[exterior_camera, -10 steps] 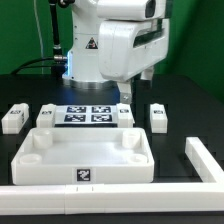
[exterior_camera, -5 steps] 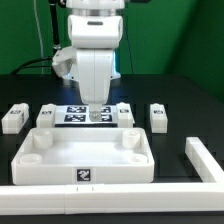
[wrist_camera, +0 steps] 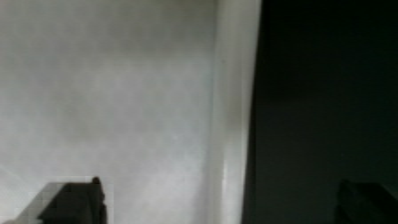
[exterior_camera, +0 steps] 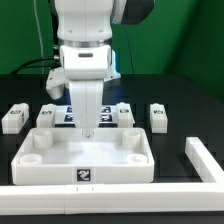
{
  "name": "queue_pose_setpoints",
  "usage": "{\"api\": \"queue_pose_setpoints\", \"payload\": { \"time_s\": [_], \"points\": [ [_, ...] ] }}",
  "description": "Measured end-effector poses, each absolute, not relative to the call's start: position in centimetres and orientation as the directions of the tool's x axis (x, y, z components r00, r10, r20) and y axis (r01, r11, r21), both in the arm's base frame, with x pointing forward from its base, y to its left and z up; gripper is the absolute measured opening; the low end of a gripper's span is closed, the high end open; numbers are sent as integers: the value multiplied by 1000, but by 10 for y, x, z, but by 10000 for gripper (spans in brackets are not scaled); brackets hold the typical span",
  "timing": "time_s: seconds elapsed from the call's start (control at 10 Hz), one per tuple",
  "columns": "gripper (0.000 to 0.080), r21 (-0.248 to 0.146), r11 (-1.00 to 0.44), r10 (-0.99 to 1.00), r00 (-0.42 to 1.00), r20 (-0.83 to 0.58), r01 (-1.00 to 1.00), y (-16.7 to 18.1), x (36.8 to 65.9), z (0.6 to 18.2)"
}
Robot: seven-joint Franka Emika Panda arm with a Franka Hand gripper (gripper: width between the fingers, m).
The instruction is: Assemble desk
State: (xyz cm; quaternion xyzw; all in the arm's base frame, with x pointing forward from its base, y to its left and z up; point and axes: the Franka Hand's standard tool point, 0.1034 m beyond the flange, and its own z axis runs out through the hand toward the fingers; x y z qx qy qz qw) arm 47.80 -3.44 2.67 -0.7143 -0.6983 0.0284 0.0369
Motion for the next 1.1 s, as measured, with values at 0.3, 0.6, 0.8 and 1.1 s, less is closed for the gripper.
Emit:
{"api": "queue_pose_setpoints", "payload": {
  "time_s": [0.3,0.6,0.8,1.1],
  "points": [
    [650,-112,-28,999,30,17,993,-34,473,10],
    [650,-66,-41,999,42,20,997,-39,474,9],
    [425,-66,-41,999,42,20,997,-39,474,9],
    [97,-67,-41,999,42,20,997,-39,474,9]
  ]
}}
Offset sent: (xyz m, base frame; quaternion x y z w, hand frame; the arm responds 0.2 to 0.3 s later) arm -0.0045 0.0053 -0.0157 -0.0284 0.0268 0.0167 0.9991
